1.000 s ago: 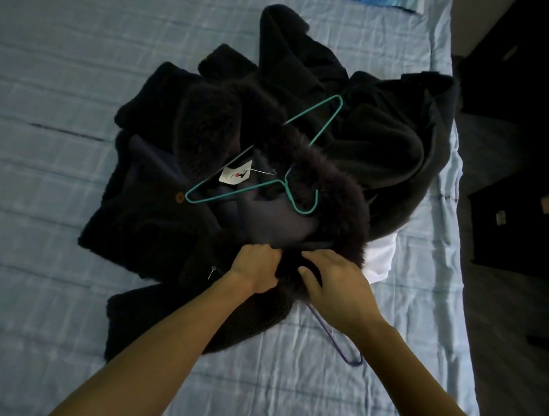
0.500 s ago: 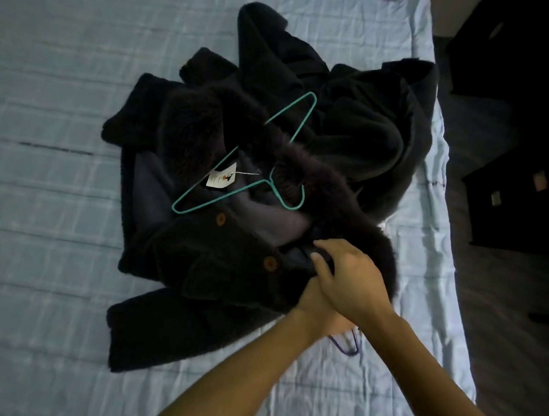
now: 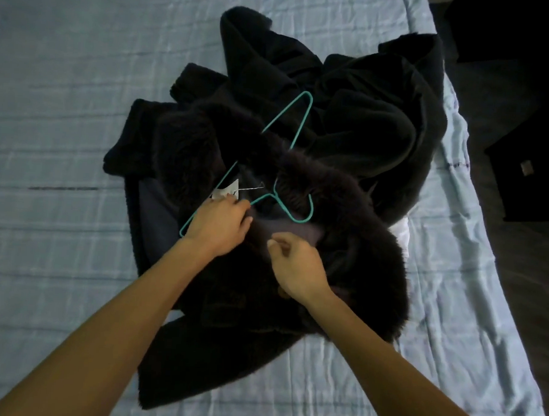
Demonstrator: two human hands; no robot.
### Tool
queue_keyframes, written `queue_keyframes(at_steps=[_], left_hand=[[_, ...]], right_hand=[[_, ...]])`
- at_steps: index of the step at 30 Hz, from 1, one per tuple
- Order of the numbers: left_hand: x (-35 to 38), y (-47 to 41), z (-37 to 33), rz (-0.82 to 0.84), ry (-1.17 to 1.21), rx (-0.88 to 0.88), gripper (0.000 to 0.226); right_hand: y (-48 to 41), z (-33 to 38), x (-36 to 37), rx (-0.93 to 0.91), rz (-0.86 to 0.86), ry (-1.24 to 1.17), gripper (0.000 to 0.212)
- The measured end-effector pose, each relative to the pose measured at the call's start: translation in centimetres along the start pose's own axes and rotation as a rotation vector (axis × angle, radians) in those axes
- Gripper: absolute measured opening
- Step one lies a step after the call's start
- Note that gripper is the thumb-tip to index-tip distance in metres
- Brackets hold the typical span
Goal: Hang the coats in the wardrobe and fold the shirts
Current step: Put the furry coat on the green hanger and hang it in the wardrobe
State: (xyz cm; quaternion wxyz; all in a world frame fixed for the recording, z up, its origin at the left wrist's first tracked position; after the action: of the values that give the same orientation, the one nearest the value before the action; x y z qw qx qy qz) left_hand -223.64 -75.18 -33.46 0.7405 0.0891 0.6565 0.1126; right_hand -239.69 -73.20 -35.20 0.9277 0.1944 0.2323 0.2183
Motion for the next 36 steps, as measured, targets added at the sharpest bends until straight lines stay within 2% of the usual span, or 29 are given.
queue_keyframes(at_steps=[4, 10, 12, 16, 18, 21, 24, 27, 30, 33, 36], left_hand=[[0.2, -0.8, 0.5, -0.033, 0.023, -0.038, 0.034], [-0.5, -1.1, 1.6, -0.149, 0.119, -0.101, 0.034], [-0.5, -0.9, 1.8, -0.167, 0.131, -0.095, 0.033], [-0.4, 0.0, 2.5, -0.170, 0.254, -0.127, 0.030], [-0.6, 0.4, 3.2, -0.180, 0.335, -0.180, 0.028], [-1.4, 0.5, 3.5, -0.223, 0.255, -0.165, 0.025], [-2.6, 0.4, 3.4, -0.249, 0.162, -0.123, 0.027], [-3.7, 0.2, 2.4, -0.249, 0.160, -0.106, 0.029], [-4.4, -0.4, 0.1, -0.216, 0.142, -0.052, 0.029], [-4.4, -1.9, -2.4, -0.161, 0.064, 0.005, 0.031], [-3.3, -4.2, -4.7, -0.107, -0.005, 0.032, 0.049]], right_hand=[[-3.3, 0.4, 3.9, 0.051, 0.089, 0.026, 0.047], [-8.4, 0.6, 6.0, 0.211, -0.084, -0.195, 0.055], [-9.7, 0.6, 6.7, 0.270, -0.157, -0.359, 0.052], [-10.0, 0.6, 7.7, 0.411, -0.290, -0.812, 0.032], [-9.7, 1.1, 7.5, 0.372, -0.292, -0.812, 0.038], [-7.6, 2.4, 5.5, 0.288, -0.327, -0.731, 0.047], [-4.8, 3.3, 2.5, 0.086, -0.397, -0.356, 0.047], [-2.1, 3.4, -0.2, -0.006, -0.417, -0.203, 0.042], [0.3, 1.8, -3.7, -0.042, -0.556, -0.213, 0.038], [2.5, -0.6, -5.9, -0.030, -0.662, -0.253, 0.044], [4.5, -2.3, -8.0, -0.023, -0.750, -0.301, 0.035]])
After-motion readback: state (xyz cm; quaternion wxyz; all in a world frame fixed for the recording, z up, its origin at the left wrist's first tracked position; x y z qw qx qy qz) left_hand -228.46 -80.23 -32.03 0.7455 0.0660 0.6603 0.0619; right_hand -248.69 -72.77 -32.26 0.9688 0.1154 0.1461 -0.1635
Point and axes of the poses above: each hand's wrist, its own y-axis away from the middle knuckle, its own x-axis out of the palm, z = x × y, the point moved 5 cm from there along -y, towards the middle knuckle, and after that the axes turned 5 degrees about -y, right-handed, at the moved point
